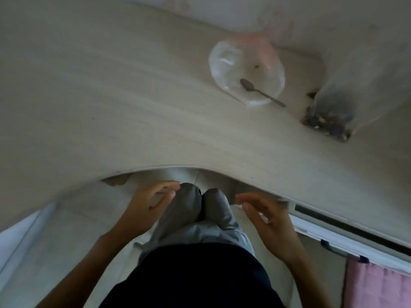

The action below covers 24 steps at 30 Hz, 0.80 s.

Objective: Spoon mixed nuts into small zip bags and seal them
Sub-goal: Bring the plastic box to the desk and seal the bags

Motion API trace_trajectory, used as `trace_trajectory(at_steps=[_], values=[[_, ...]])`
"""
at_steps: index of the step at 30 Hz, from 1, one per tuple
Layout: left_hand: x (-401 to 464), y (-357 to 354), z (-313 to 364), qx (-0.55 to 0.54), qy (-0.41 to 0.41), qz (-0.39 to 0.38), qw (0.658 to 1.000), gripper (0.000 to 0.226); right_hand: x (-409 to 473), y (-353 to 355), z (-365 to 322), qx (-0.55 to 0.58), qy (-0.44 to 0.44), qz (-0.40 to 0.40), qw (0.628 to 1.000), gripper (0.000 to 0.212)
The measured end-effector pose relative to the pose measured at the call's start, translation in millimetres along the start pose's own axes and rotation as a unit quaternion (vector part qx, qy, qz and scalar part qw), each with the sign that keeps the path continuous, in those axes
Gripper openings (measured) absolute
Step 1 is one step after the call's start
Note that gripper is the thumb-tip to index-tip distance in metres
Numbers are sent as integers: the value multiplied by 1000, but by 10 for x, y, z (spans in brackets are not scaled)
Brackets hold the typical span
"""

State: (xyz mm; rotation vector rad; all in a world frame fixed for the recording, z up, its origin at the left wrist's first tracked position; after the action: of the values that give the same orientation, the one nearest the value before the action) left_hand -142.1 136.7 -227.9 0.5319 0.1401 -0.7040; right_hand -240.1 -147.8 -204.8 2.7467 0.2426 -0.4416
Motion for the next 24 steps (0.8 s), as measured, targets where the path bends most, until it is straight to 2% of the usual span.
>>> trace_trajectory(at_steps=[2, 6, 11, 19, 24], values=[[-376, 136, 206, -20, 32, 35, 999, 28, 16, 50, -226, -20, -19, -51, 998, 19], [-1119, 416, 673, -65, 108, 140, 982, 23, 121, 278, -886, -77, -23, -139, 987, 14], [-1851, 505, 1012, -117, 164, 262, 944, 22, 427, 277, -1811, -133, 27, -269, 954, 14], [-2560, 445, 876, -188, 222, 438, 850, 20, 1056, -600, -2948, -180, 152, -394, 888, 14], [-2749, 637, 574, -207, 237, 497, 809, 20, 1297, -1303, -3293, -194, 179, -441, 858, 14]])
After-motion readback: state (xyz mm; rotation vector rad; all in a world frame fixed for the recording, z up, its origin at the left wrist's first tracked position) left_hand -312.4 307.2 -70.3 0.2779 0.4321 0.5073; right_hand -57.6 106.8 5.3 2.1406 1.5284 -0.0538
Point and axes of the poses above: each hand's wrist, its own x-axis towards the middle knuckle, its own y-axis out of the back of the hand, z = x × y, the point moved 4 cm from there along x, towards the middle knuckle, and after that the axes turned 14 degrees about -z, right-handed, at the moved point
